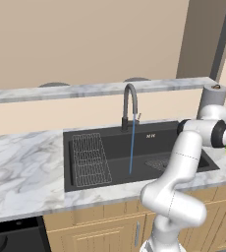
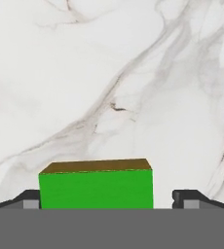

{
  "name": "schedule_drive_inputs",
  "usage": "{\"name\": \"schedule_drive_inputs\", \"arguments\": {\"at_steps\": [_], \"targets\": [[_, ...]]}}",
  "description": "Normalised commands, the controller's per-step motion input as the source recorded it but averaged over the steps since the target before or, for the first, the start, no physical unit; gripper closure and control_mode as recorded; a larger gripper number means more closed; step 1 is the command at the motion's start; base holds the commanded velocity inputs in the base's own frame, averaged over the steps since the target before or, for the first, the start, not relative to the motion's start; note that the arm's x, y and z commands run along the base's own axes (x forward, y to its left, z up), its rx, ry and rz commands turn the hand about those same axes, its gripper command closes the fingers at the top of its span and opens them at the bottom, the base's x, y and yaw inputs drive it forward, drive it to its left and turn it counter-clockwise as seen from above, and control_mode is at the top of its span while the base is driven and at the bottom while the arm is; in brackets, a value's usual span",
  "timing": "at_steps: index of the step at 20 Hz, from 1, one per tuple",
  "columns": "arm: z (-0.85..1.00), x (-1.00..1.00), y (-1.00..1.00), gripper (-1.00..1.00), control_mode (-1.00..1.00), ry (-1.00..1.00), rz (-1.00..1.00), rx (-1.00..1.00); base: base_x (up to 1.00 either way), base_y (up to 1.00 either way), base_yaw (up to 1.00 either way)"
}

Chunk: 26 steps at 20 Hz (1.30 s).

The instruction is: Soak the sponge with water for a few seconds and then drop it inside the sink.

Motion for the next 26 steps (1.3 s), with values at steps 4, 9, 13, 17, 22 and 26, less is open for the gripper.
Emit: {"name": "schedule_drive_inputs", "arguments": {"at_steps": [4,9,13,17,22,26], "targets": [[-0.33,0.00,0.02,-1.00,-1.00,0.09,0.00,0.00,0.00,0.00,0.00],[-0.36,0.00,0.03,1.00,-1.00,0.15,0.00,0.00,0.00,0.00,0.00],[-0.03,0.00,0.00,1.00,-1.00,0.07,0.00,0.00,0.00,0.00,0.00],[0.00,0.00,0.00,1.00,-1.00,0.00,0.00,0.00,0.00,0.00,0.00],[0.00,0.00,0.00,1.00,-1.00,0.01,0.00,0.00,0.00,0.00,0.00],[0.00,0.01,-0.07,1.00,-1.00,0.00,0.00,0.00,0.00,0.00,0.00]]}}
